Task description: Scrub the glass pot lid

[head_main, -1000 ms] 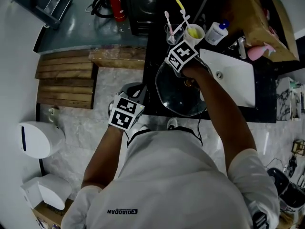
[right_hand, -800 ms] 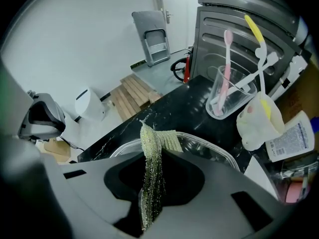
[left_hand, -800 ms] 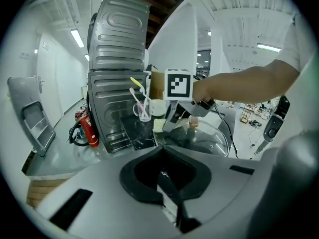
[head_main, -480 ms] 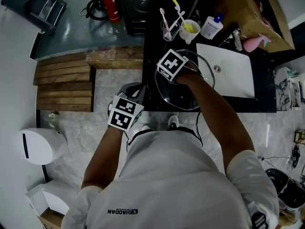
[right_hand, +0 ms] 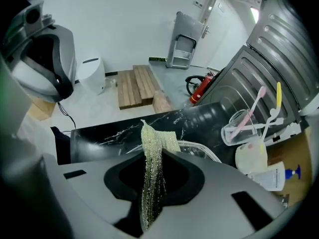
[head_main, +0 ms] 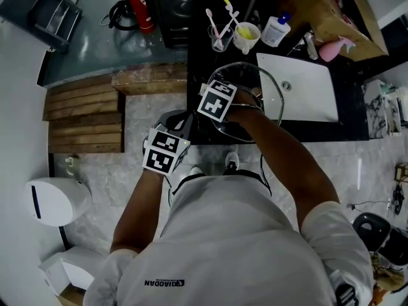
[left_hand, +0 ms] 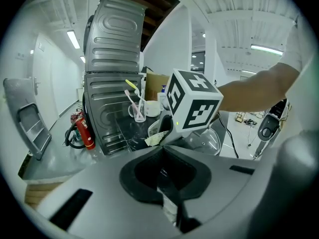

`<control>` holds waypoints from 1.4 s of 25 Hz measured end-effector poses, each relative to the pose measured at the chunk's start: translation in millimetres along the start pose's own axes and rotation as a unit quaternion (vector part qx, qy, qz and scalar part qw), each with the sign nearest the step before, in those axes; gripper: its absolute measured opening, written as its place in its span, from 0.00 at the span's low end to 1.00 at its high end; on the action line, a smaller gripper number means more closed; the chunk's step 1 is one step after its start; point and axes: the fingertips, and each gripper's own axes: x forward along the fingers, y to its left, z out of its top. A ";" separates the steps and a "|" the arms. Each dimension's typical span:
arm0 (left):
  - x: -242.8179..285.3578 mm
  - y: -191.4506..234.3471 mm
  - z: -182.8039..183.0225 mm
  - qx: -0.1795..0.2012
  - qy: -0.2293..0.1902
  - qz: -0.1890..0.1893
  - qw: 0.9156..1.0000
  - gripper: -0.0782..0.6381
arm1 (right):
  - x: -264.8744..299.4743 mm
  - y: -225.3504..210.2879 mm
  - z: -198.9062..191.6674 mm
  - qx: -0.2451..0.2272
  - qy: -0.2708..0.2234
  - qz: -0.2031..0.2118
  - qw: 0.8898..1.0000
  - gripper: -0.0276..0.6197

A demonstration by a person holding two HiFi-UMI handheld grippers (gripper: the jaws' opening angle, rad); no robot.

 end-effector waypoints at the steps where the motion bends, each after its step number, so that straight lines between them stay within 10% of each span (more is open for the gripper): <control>1: -0.5 -1.4 -0.1 0.000 -0.001 -0.001 1.000 0.13 | -0.6 3.6 0.0 -0.005 -0.002 -0.002 1.000 0.17; 19: -2.8 -23.7 -6.1 0.012 0.002 -0.018 1.000 0.13 | -20.4 44.1 -28.4 -0.166 -0.070 -0.089 0.980 0.17; 35: 7.3 -52.5 -7.1 0.027 0.009 -0.053 0.998 0.13 | -39.4 75.6 -60.5 -0.204 -0.111 -0.054 0.971 0.17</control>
